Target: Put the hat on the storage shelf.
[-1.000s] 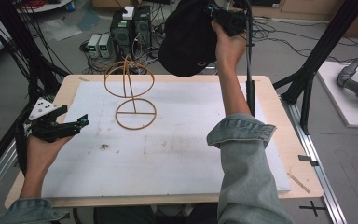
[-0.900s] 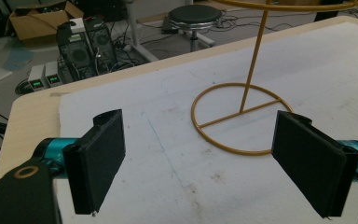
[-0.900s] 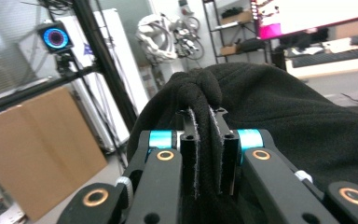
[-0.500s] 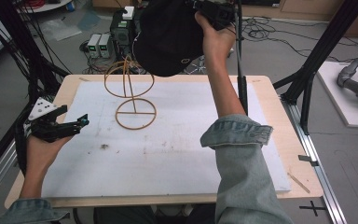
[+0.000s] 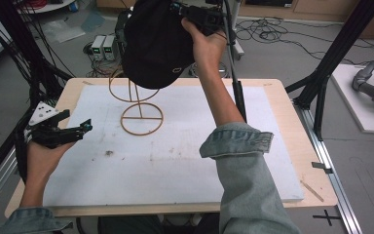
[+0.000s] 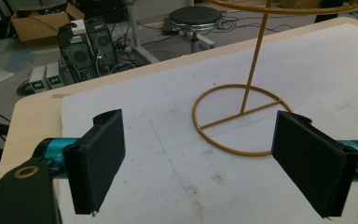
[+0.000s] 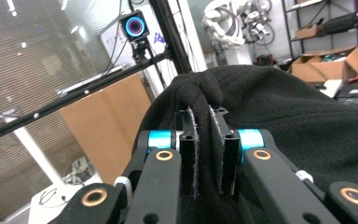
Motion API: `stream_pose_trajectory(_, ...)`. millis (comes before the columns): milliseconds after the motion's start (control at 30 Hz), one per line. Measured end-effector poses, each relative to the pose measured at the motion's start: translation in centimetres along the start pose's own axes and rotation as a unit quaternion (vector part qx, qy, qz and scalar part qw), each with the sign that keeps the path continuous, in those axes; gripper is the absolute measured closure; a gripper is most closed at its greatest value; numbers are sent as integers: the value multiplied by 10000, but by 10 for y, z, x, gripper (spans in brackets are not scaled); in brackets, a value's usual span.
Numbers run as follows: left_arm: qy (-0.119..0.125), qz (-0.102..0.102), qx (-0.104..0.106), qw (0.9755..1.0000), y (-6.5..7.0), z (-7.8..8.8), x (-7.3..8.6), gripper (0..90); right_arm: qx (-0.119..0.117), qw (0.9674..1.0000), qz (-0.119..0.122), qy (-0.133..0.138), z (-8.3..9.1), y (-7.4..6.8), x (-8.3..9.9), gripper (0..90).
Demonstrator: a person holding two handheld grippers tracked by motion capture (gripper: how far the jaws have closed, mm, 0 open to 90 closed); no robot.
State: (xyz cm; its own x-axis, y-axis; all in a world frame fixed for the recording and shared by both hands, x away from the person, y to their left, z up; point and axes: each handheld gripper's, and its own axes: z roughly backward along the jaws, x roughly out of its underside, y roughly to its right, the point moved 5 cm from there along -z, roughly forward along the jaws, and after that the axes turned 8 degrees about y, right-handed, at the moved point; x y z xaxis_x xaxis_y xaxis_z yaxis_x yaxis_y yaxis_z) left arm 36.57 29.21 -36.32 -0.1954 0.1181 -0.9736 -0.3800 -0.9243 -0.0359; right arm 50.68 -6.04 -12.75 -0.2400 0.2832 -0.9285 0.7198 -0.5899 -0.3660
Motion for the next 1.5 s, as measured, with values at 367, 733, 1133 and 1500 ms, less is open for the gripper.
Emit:
stream_pose_trajectory(367,12,-5,0,10000,0,1,-1,178,-236,9988,25,-428,-27,-18,31,839)
stream_pose_trajectory(733,48,18,-3,10000,-1,2,-2,178,-149,9967,-161,-779,-48,-7,68,836)
stream_pose_trajectory(1133,61,28,-5,10000,-1,2,-2,178,-124,9935,-208,-1109,-62,0,100,828)
stream_pose_trajectory(1500,54,4,-4,10000,-2,3,-3,178,-99,9903,-135,-1377,-72,0,119,823)
